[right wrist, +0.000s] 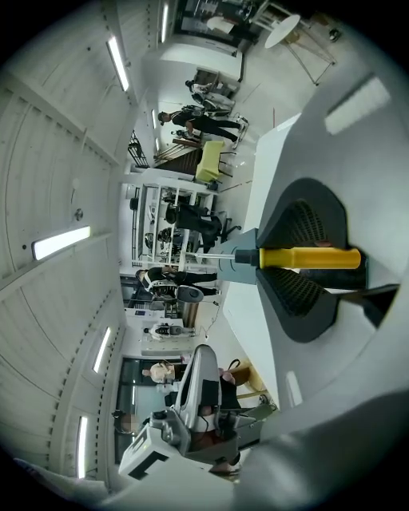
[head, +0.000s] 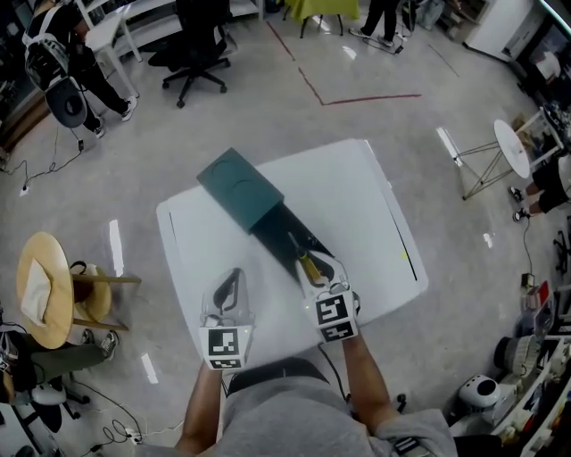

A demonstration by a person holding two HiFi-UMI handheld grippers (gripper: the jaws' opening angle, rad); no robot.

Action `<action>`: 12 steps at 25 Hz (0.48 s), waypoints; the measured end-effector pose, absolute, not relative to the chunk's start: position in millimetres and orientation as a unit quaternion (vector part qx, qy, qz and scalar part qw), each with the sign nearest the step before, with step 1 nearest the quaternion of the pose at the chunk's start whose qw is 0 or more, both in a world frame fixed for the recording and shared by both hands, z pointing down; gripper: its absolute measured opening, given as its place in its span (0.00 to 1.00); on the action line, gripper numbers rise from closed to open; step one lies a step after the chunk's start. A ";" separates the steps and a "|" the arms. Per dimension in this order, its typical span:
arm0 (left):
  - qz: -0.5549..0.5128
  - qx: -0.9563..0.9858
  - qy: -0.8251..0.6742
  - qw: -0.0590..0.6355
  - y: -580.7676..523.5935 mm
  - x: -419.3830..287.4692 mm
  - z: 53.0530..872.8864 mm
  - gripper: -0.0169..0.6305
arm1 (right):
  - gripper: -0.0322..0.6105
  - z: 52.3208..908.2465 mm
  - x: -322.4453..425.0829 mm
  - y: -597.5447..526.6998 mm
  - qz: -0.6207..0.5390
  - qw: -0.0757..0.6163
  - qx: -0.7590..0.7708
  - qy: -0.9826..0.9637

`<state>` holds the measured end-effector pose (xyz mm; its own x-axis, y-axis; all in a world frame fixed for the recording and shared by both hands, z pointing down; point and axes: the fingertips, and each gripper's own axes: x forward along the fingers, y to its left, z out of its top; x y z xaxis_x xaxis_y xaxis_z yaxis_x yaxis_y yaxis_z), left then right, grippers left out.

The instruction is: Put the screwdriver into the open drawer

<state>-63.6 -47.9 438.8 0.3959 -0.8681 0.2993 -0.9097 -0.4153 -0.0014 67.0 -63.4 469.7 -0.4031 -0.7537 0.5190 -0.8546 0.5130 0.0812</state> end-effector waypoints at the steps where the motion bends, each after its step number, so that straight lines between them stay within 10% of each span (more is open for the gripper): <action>1: 0.129 0.830 -0.536 0.084 -49.2 -64.5 440.5 0.04 | 0.18 472.1 65.6 -65.5 0.101 0.255 0.481 -0.833; 12: 0.140 0.824 -0.538 0.109 -81.1 -68.7 467.1 0.04 | 0.18 499.4 57.1 -102.3 0.122 0.268 0.466 -0.835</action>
